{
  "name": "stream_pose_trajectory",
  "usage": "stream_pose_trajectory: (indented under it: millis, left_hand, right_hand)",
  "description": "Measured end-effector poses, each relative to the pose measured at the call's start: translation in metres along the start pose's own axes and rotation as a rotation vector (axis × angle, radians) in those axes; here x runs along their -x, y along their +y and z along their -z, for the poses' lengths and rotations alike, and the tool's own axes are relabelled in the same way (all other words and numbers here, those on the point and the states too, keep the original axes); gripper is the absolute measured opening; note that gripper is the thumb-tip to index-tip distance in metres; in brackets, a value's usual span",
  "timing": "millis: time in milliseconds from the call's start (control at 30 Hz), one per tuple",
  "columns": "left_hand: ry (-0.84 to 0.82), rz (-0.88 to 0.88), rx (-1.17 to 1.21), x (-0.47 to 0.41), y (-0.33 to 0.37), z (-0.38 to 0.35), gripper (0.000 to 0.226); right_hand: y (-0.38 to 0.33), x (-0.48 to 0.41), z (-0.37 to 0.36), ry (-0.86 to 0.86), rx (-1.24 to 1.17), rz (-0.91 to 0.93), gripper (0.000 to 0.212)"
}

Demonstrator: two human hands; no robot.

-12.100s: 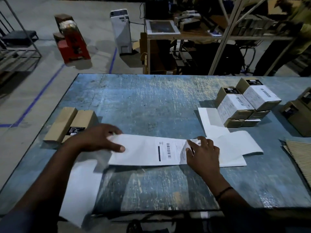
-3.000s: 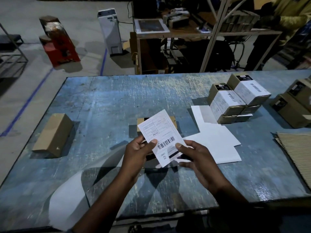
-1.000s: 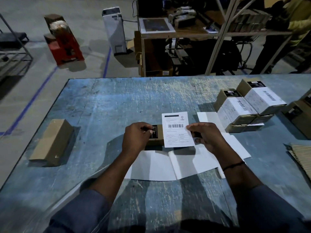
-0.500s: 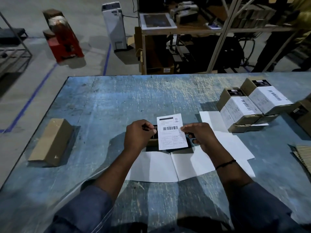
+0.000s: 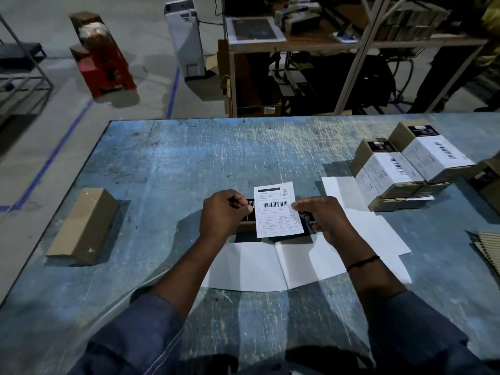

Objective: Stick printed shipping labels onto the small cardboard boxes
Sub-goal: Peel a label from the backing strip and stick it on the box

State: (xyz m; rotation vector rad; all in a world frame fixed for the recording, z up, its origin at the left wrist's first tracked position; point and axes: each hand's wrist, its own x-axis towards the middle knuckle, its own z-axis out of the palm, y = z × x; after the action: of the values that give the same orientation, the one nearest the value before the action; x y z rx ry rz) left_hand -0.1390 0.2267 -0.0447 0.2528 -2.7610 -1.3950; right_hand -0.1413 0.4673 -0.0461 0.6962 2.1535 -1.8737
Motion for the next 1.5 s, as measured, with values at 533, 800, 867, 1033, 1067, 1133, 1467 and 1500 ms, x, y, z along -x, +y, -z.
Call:
stream_pose_trajectory:
  millis: [533,800,867,1033,1067,1133,1467,1500]
  left_hand:
    - [0.005,-0.004,0.013,0.002,0.001,0.000,0.014]
    - [0.016,0.036,-0.013,0.002,0.004,-0.003,0.024]
    - [0.009,0.038,-0.017,0.001,0.005,-0.003,0.024]
    - [0.006,0.036,-0.024,0.000,0.005,-0.004,0.025]
    - [0.007,0.037,-0.031,0.000,0.004,-0.004,0.025]
    - [0.011,0.036,-0.043,-0.001,0.003,-0.005,0.026]
    - [-0.052,-0.161,-0.357,0.004,0.007,-0.014,0.026]
    - [-0.059,-0.180,-0.424,0.006,0.010,-0.015,0.029]
  right_hand:
    - [-0.005,0.004,-0.006,0.057,0.086,0.066,0.022]
    - [-0.002,0.002,-0.012,0.119,0.268,0.148,0.020]
    - [-0.002,0.004,-0.013,0.141,0.339,0.191,0.024]
    - [-0.002,0.004,-0.017,0.185,0.412,0.193,0.018]
    - [-0.002,0.004,-0.017,0.187,0.419,0.198,0.018]
    - [-0.002,0.003,-0.017,0.187,0.449,0.195,0.024]
    - [0.006,-0.002,-0.009,0.209,0.618,0.468,0.027]
    - [0.008,-0.001,-0.014,0.225,0.742,0.583,0.025]
